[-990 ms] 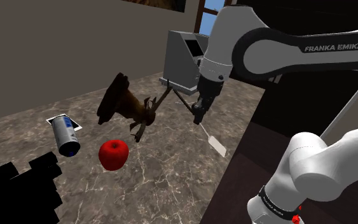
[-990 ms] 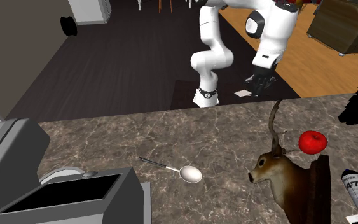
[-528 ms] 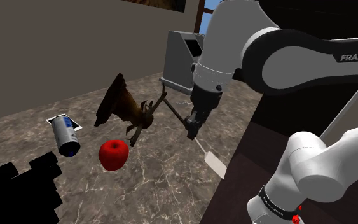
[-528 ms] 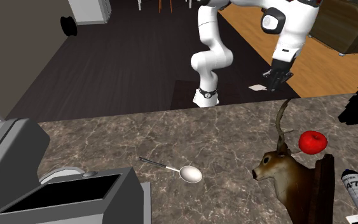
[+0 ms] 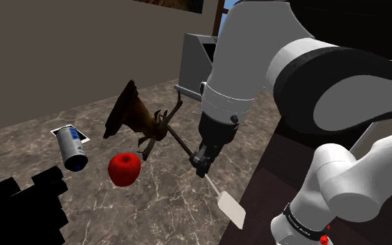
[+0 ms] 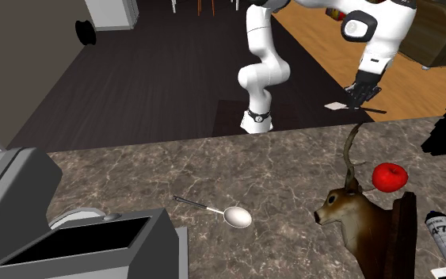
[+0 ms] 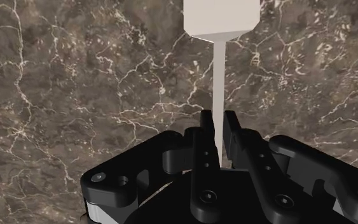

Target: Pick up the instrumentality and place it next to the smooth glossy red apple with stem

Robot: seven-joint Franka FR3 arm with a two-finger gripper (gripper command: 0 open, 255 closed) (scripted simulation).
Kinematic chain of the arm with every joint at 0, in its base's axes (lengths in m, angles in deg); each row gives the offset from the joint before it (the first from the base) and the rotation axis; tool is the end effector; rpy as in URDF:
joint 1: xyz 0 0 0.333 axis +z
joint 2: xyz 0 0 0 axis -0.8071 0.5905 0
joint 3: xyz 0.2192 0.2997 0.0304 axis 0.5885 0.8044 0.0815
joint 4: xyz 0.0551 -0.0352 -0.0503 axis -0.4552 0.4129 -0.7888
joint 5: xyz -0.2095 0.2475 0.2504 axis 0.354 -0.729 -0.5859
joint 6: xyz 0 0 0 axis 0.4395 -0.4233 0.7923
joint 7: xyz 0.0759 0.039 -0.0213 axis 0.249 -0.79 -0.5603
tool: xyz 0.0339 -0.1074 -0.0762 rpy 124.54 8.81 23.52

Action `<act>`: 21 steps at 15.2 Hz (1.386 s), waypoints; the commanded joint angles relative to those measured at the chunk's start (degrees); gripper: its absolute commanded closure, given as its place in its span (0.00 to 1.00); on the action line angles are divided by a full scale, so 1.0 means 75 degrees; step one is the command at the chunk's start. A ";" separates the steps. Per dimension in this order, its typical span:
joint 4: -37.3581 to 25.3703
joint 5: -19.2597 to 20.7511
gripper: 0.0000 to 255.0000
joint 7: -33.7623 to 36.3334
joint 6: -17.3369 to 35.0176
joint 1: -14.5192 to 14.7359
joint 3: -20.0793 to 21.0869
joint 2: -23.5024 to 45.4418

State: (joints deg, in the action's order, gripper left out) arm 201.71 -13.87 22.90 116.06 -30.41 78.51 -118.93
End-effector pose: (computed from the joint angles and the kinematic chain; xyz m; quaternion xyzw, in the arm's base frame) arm 0.2176 0.3240 0.5226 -0.9930 -0.1131 -0.0331 0.0039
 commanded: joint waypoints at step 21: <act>0.1677 -0.0235 1.00 0.0149 0.2442 0.0029 0.0632 0.0767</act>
State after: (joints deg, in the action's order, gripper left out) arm 213.79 -15.61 23.98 133.45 -30.14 83.04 -113.58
